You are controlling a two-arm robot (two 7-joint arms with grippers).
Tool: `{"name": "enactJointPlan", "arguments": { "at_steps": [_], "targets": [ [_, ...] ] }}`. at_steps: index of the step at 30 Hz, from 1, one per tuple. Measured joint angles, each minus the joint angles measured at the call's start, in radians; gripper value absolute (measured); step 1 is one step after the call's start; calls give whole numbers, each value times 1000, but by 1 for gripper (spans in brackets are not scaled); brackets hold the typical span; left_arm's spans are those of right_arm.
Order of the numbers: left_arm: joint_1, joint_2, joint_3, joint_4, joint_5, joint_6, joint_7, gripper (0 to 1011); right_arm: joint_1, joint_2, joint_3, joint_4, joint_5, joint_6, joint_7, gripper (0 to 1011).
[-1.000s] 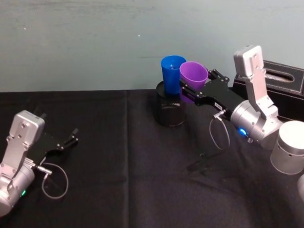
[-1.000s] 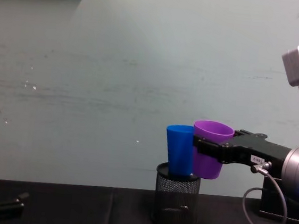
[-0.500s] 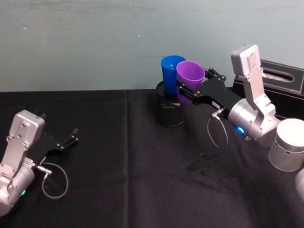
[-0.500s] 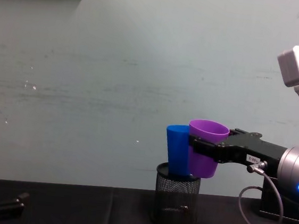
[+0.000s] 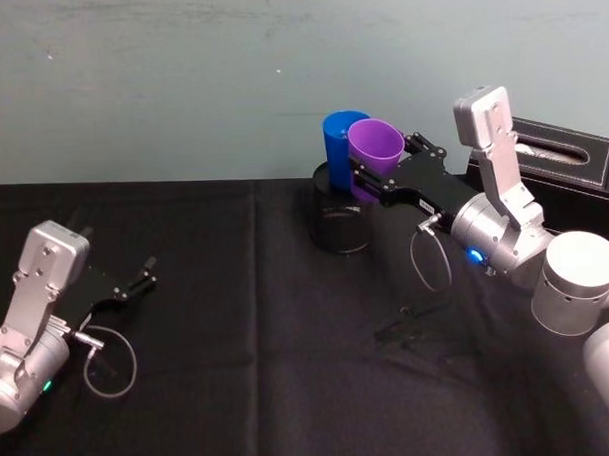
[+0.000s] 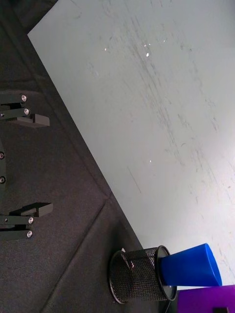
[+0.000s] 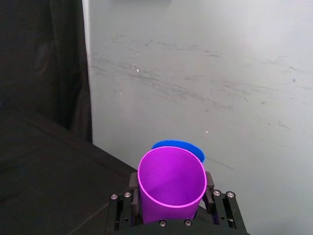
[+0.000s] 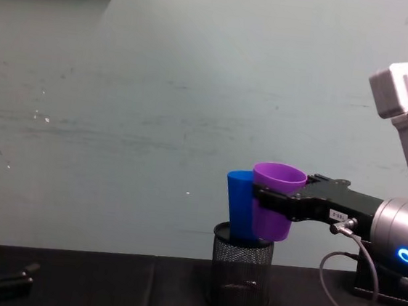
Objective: Pick up one cup with a gripper and tap it against the other cup.
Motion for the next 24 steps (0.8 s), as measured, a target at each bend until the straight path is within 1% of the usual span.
{"name": "enactJointPlan", "arguments": {
  "at_steps": [14, 24],
  "targets": [
    [0, 0, 0, 0, 0, 0, 0, 1011, 36, -16, -2, 56, -9, -20, 2, 746],
    [0, 0, 0, 0, 0, 0, 0, 1011, 38, -16, 1, 51, -9, -22, 5, 746]
  ]
}}
